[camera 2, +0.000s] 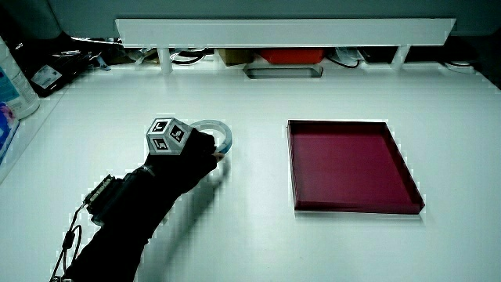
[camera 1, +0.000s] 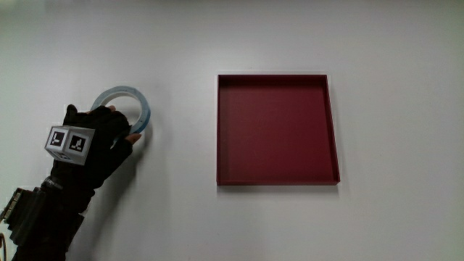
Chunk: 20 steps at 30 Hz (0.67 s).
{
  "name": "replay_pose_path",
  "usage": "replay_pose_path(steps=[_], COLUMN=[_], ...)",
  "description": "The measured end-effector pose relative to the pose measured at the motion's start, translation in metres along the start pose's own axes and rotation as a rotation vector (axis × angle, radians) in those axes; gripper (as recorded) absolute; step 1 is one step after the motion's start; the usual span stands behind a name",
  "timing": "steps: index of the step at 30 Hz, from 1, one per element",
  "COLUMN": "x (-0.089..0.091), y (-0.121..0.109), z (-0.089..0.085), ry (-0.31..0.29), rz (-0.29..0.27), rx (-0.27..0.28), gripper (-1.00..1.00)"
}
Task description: Pick blue tape
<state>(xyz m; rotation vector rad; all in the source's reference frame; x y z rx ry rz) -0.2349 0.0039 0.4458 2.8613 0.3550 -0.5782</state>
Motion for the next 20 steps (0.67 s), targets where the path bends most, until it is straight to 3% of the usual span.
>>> replay_pose_path(steps=[1,3,4,5,6,8,12,13,14,15,17,18,19,20], x=[0.009,0.021,0.028,0.029,0.037,0.045,0.072,0.076,0.078,0.058,0.100,0.111,0.115,0.119], y=[0.003,0.007,0.009,0.012,0.014,0.020,0.033,0.036,0.039,0.048,0.049,0.050,0.054,0.056], z=[0.006,0.012,0.017,0.015,0.020,0.022,0.032,0.031,0.025,-0.004,0.026,0.031,0.026,0.020], ry=[0.025,0.004,0.032,-0.017,0.003,-0.020,0.027,-0.002,-0.032,-0.162,-0.026,0.099,0.057,0.059], rz=[-0.006,-0.042,-0.053,-0.073,-0.095,-0.134,-0.188,-0.218,-0.206,-0.339,-0.272,-0.224,-0.247,-0.217], rx=[-0.018,-0.007,0.008,0.004,0.019,0.037,0.035,0.081,0.070,0.097,0.060,0.022,0.036,0.031], gripper=[1.00,1.00,1.00,1.00,1.00,1.00,1.00,1.00,1.00,1.00,1.00,1.00,1.00,1.00])
